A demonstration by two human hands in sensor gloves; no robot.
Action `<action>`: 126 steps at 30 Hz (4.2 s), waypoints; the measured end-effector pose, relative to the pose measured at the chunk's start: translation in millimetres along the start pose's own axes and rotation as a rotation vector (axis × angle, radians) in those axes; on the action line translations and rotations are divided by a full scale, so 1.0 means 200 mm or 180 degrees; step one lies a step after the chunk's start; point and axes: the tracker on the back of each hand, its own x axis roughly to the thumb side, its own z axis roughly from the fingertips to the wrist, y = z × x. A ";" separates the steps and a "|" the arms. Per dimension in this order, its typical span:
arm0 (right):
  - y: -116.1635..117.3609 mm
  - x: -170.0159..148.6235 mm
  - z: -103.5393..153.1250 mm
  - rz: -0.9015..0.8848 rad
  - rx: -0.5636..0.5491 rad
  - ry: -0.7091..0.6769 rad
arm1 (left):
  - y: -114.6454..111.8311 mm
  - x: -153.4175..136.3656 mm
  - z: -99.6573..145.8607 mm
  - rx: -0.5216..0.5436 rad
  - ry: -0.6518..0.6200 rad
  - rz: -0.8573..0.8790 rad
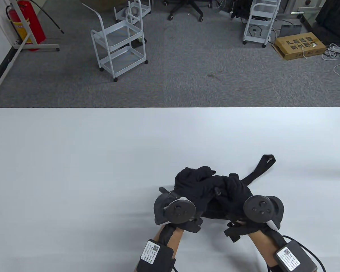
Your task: Put stationery box into the backpack's main compartment
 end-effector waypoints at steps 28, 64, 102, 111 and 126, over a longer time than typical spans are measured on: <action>-0.12 -0.04 -0.01 -0.0439 -0.0133 0.0138 | 0.20 -0.16 0.03 0.0523 0.0682 0.0556; -0.27 -0.10 -0.03 -0.1317 -0.0283 0.0233 | 0.15 -0.47 0.13 0.0060 0.1927 0.1489; 0.22 -0.53 -0.67 -0.1556 0.0457 0.2465 | 0.07 -0.45 0.27 -0.1454 0.1215 -0.0667; 0.20 -0.63 -0.60 -0.1310 0.0180 0.2531 | 0.05 -0.49 0.29 -0.1549 0.1328 -0.0565; -0.27 -0.28 -0.22 0.0000 0.0429 0.0939 | 0.12 -0.59 0.31 -0.1389 0.1694 -0.0501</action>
